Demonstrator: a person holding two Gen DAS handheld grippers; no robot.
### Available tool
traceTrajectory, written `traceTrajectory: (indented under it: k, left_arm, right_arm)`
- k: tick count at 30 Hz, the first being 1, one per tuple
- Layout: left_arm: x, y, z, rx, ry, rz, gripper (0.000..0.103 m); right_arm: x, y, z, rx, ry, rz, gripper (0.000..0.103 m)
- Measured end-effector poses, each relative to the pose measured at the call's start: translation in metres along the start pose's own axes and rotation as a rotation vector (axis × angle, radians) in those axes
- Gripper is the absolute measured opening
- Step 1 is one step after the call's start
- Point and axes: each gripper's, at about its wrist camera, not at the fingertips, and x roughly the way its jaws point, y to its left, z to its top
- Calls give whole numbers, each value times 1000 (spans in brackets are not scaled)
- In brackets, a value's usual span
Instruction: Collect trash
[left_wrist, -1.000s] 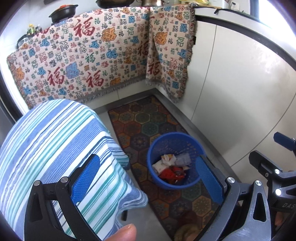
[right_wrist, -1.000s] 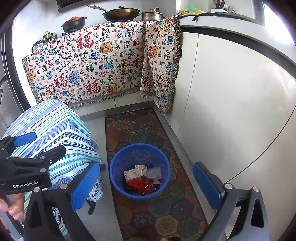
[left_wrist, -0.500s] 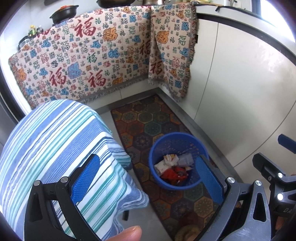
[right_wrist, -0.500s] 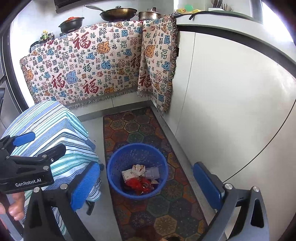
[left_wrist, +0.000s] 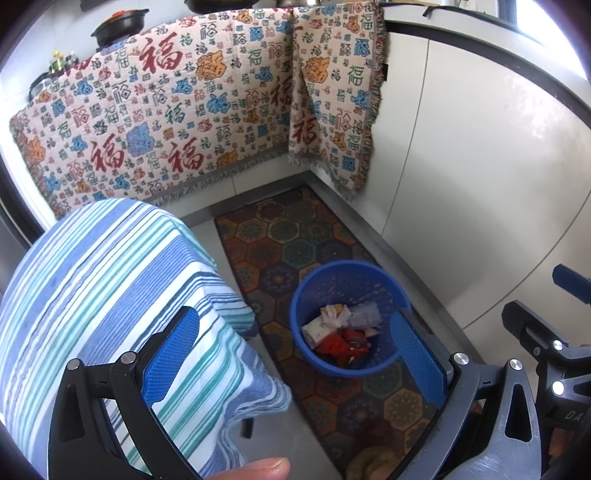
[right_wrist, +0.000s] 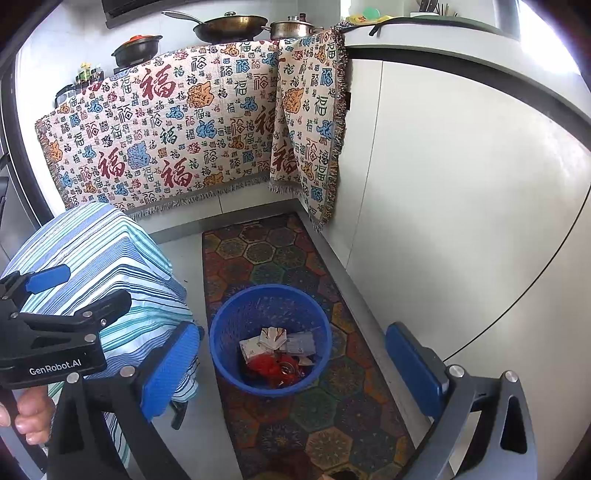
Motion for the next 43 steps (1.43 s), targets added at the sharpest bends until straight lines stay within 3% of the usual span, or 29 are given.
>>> traceTrajectory:
  k: [37,43]
  left_arm:
    - [6,-6,0,32,18,-45,102]
    - [2,-5,-3,23,-15,-57,102]
  right_arm:
    - [2,-2,-3,-1,6,-7,103]
    - [3,-5,-5,5,6,-15,103]
